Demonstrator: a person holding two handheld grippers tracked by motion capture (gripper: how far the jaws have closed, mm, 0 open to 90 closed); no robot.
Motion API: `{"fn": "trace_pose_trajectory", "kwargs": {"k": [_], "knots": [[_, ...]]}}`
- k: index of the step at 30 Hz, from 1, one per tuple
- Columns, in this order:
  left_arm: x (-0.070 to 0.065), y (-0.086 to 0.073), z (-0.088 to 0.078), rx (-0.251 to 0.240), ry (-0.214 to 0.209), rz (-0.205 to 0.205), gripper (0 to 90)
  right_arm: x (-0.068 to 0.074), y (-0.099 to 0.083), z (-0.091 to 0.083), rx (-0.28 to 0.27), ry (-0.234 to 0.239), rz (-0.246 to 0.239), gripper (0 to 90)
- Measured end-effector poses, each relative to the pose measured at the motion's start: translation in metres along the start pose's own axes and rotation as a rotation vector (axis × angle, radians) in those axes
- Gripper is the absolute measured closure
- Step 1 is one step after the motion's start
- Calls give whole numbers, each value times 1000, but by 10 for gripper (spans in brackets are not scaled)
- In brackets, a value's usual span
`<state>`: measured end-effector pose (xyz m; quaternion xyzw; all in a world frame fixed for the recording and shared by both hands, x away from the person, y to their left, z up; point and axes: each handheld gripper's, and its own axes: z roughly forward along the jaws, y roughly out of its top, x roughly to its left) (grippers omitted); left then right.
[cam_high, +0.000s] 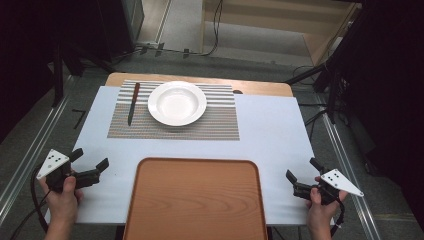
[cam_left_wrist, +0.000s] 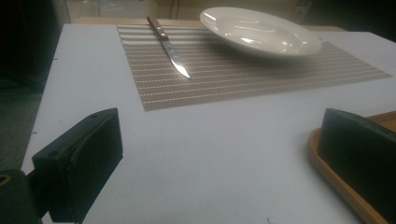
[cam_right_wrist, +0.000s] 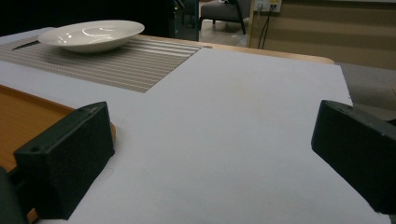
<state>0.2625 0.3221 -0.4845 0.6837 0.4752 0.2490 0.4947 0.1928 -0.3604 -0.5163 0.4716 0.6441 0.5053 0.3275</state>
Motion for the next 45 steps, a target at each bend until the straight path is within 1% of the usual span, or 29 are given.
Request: {"fn": "trace_pose_trajectory", "kwargs": {"k": [3,4,5,8,9,10,11,12,14,15,20,21,22,24,25,26,27,29,31,32,34,38,40,42,45], "knots": [[0,1,0,-5,-2,-10,0,1,0,1,4,5,-12,0],[-1,3,1,-7,4,0,0,2,0,1,4,5,-17,0],[-2,3,2,-10,9,0,0,2,0,1,5,6,-20,0],[-4,6,3,-13,0,1,0,3,0,1,7,3,-22,0],[-6,11,3,-23,4,12,0,3,-1,1,8,3,-21,0],[-7,13,4,-36,2,5,0,3,-1,1,8,5,-21,0],[-8,16,3,-48,-3,7,0,3,-1,1,6,5,-20,0],[-8,16,3,-48,-3,7,0,3,-1,1,6,5,-20,0],[-10,21,4,-59,15,12,0,2,-1,1,2,7,-18,0],[-11,25,6,-54,13,15,0,2,-1,1,0,7,-17,0],[-13,32,12,-38,0,9,0,2,-1,0,-3,6,-15,0],[-14,34,13,-37,-7,14,0,2,-1,0,-3,6,-15,0],[-15,38,15,-37,-8,20,0,3,-1,1,-1,4,-17,0],[-16,40,16,-36,-10,24,0,3,-1,1,-2,5,-21,0],[-17,42,17,-36,-3,24,2,3,-1,0,-1,5,-22,0],[-18,44,19,-37,9,21,36,3,-1,1,-2,6,-22,0],[-18,48,22,-33,13,22,36,3,-1,1,-2,6,-21,0],[-17,50,23,-36,10,20,36,3,-1,0,-3,4,-21,0],[-17,57,26,-39,11,22,36,3,-2,0,-4,6,-22,0],[-17,57,26,-39,11,22,36,3,-2,0,-4,6,-22,0],[-16,62,28,-42,7,20,36,3,-2,0,-3,8,-23,0],[-12,73,35,-36,14,18,36,3,-2,0,-3,9,-23,0],[-12,75,37,-32,14,22,36,3,-2,0,-4,10,-24,0],[-10,80,41,-35,6,11,36,3,-2,1,-5,12,-27,0],[-9,82,44,-33,9,10,41,3,-2,1,-3,15,-29,0]]}}
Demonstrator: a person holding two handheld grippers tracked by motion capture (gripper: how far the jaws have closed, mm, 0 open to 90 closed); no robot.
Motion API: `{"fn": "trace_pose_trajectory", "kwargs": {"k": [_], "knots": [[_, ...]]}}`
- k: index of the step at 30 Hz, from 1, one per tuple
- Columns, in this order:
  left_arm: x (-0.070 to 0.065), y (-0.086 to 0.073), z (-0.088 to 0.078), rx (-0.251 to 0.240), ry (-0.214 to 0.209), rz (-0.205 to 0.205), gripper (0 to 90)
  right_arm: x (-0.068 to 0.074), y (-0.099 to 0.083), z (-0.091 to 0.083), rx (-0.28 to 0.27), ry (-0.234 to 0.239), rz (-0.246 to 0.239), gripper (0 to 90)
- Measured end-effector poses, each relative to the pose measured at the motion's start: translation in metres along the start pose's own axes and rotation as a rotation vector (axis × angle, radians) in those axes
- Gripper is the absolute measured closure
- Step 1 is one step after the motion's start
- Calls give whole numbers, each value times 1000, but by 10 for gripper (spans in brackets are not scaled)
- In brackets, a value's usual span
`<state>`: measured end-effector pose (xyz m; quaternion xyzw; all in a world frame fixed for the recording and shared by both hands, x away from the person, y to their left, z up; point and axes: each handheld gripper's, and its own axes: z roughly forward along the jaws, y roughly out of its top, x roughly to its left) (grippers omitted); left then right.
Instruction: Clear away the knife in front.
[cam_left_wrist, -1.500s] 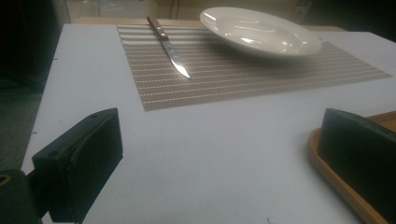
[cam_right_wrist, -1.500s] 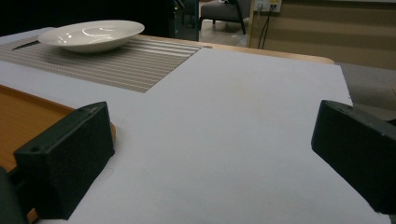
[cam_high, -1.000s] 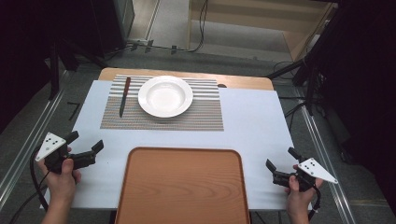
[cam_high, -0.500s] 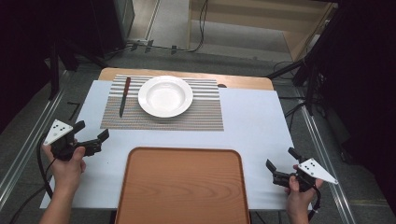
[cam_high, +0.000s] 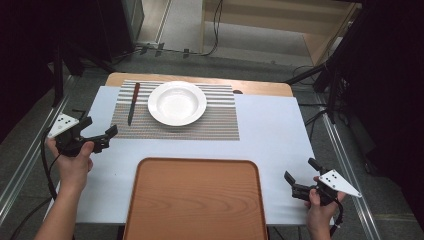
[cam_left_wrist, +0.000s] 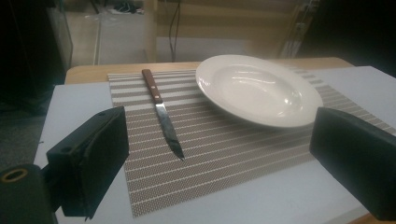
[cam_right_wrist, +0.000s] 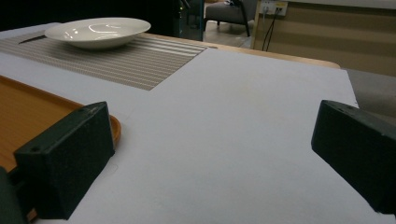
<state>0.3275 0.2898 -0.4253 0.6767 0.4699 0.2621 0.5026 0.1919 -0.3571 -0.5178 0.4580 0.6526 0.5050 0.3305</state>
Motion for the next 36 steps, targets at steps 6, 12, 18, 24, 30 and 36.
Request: {"fn": "trace_pose_trajectory", "kwargs": {"k": [6,12,18,24,30,36], "knots": [[0,5,16,26,1,-6,51,1,0,3,14,14,-19,0],[3,13,33,71,26,-22,129,1,0,3,14,11,-19,0],[8,19,48,100,49,-36,163,1,0,3,14,8,-18,0],[12,27,63,125,59,-40,196,1,0,3,14,6,-22,0],[16,36,77,143,60,-41,244,1,0,3,13,5,-25,0],[22,45,92,169,71,-42,266,1,0,3,13,6,-27,0]]}}
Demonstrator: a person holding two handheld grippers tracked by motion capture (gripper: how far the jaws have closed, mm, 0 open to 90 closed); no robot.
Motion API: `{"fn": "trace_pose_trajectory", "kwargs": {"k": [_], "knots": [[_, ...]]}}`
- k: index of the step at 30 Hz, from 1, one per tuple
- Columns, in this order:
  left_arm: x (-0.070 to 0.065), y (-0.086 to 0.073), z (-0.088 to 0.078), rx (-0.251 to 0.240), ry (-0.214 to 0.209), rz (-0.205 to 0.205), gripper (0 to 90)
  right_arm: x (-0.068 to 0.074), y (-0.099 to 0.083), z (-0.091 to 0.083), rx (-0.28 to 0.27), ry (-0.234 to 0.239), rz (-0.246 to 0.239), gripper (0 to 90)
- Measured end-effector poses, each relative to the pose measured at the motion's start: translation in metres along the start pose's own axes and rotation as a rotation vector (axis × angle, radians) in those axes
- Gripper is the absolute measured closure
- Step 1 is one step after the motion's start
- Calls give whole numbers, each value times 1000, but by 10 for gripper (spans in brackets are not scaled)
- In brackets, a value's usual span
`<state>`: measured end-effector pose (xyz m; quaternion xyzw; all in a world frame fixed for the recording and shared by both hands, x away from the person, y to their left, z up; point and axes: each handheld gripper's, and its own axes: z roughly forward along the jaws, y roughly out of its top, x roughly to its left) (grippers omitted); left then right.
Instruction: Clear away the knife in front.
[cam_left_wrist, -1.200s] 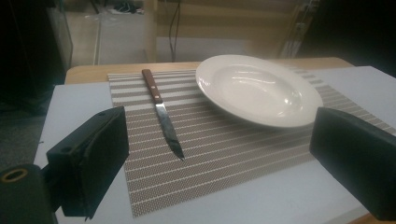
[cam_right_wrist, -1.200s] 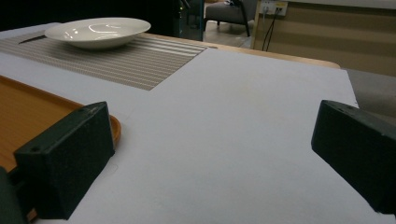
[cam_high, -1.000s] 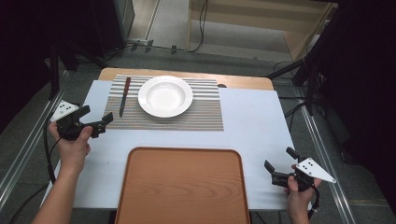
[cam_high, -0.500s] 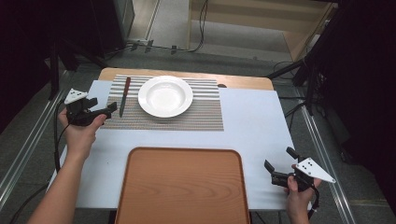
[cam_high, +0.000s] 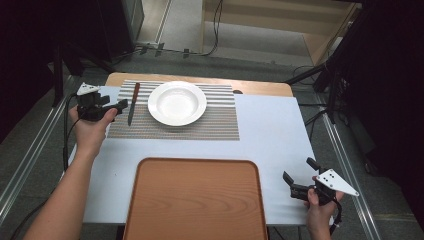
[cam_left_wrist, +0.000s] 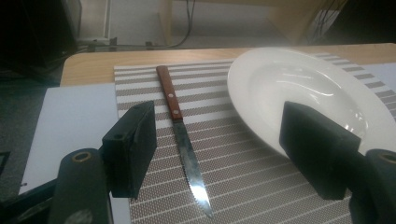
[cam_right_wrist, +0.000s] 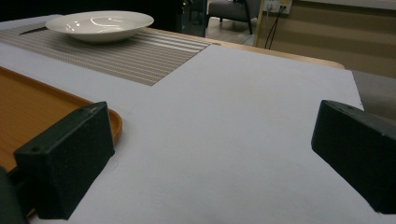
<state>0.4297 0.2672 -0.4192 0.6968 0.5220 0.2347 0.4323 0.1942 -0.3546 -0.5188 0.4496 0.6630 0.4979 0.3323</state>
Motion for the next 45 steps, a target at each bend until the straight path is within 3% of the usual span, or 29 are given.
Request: {"fn": "trace_pose_trajectory", "kwargs": {"k": [8,24,28,34,40,45], "knots": [[9,10,19,39,7,-24,290,0,0,0,0,0,1,0],[15,27,60,169,2,-51,372,0,0,0,3,-3,7,0],[15,31,70,210,22,-55,378,0,0,0,2,-1,7,0],[16,39,83,277,53,-64,430,0,0,0,3,-2,9,0],[18,40,98,333,43,-88,509,0,0,1,4,-4,8,0],[20,40,108,370,64,-96,573,0,0,1,6,-5,6,0]]}}
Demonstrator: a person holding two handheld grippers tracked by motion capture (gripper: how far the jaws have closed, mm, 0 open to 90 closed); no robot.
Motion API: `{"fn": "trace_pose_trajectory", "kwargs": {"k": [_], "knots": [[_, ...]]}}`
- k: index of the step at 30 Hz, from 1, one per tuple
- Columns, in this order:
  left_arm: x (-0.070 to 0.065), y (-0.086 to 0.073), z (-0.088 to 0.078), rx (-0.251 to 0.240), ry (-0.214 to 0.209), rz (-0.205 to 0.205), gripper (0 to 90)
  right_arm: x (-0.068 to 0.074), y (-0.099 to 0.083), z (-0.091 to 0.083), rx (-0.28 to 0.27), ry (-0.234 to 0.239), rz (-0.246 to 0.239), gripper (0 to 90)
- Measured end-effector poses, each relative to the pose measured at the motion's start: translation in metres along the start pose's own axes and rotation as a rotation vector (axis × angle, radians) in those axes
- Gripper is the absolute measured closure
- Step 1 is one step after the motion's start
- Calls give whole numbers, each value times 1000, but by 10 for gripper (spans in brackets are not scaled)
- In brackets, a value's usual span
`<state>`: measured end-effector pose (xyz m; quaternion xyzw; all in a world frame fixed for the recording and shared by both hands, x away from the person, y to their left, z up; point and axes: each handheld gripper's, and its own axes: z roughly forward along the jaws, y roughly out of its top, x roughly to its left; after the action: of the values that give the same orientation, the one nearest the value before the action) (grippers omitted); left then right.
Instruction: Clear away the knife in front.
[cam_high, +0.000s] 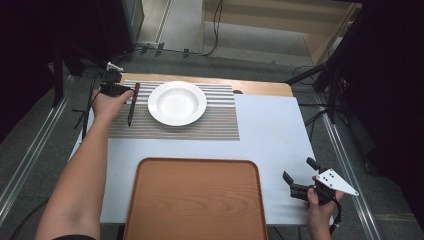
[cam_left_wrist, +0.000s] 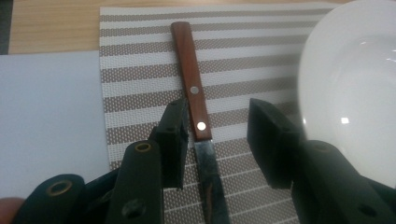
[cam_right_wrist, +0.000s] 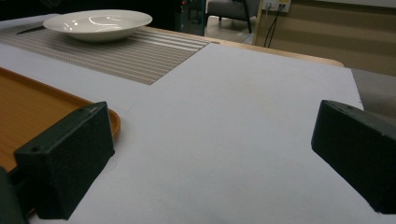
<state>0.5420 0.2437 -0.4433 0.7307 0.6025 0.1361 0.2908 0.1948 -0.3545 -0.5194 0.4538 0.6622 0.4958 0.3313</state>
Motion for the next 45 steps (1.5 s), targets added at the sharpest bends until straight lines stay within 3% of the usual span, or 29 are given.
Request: {"fn": "trace_pose_trajectory", "kwargs": {"k": [4,11,15,22,29,32,35,37,45], "knots": [[1,2,10,41,30,-4,609,0,0,0,0,1,2,0],[-1,0,20,56,32,-7,631,0,0,1,2,0,-4,0],[-4,-2,28,76,68,-2,652,0,0,1,2,-2,-2,0],[-7,-5,36,75,94,-14,681,0,0,1,3,-4,-2,0],[-12,-8,39,66,159,42,748,0,0,1,4,-5,-2,0],[-11,-8,38,69,155,43,766,0,0,1,5,-5,-2,0],[-13,-11,37,64,160,80,767,0,0,1,5,-4,-1,0],[-13,-13,36,56,156,81,768,0,0,1,6,-4,0,0],[-14,-18,24,32,105,83,769,0,0,2,7,-5,-1,0]]}}
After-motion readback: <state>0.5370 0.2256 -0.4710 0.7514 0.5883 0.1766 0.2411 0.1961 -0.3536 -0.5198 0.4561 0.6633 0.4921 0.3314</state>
